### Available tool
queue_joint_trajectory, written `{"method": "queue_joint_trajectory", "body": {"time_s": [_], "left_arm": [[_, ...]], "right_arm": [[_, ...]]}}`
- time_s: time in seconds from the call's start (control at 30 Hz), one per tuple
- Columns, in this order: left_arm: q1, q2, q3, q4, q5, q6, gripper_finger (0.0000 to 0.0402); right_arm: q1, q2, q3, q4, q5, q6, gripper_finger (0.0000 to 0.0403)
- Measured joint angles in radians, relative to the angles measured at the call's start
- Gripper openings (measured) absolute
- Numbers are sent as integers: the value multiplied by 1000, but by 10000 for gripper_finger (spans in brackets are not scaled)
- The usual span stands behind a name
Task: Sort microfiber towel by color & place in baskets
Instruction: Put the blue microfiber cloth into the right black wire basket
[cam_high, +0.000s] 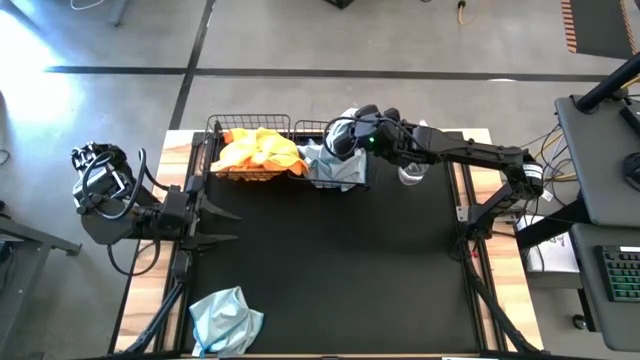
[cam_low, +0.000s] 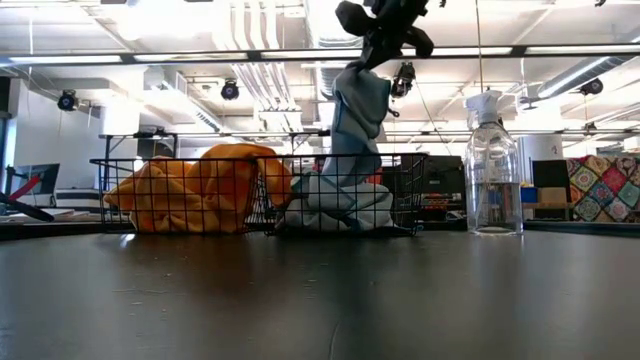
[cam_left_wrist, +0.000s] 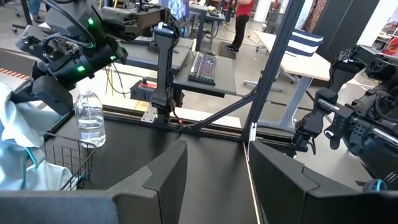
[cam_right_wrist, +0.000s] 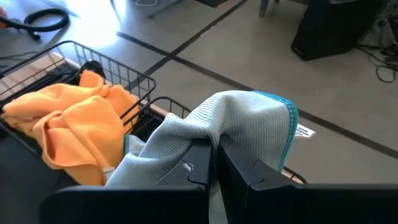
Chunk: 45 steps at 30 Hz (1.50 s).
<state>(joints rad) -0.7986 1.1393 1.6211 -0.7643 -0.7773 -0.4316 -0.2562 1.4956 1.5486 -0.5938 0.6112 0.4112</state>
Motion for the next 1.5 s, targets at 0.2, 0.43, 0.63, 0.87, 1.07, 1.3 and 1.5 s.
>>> {"method": "queue_joint_trajectory", "body": {"time_s": [0.2,0.43,0.63,0.87,1.07,1.3,1.5], "left_arm": [[0,0,0,-1,0,0,158],[0,0,0,-2,0,0,158],[0,0,0,-3,1,0,158],[0,0,0,-10,1,-22,158],[0,0,0,-13,1,-22,158],[0,-1,0,-15,2,-23,158],[0,-12,0,-16,2,-23,158]], "right_arm": [[-9,4,0,1,-52,-3,13],[-21,45,0,0,-68,-13,13],[-20,94,0,0,-7,-6,13],[-43,147,-1,-30,-67,13,20],[-83,176,-1,-30,-241,100,83],[-82,177,-1,-26,-248,116,157],[-76,155,-1,-24,-419,199,178]]}}
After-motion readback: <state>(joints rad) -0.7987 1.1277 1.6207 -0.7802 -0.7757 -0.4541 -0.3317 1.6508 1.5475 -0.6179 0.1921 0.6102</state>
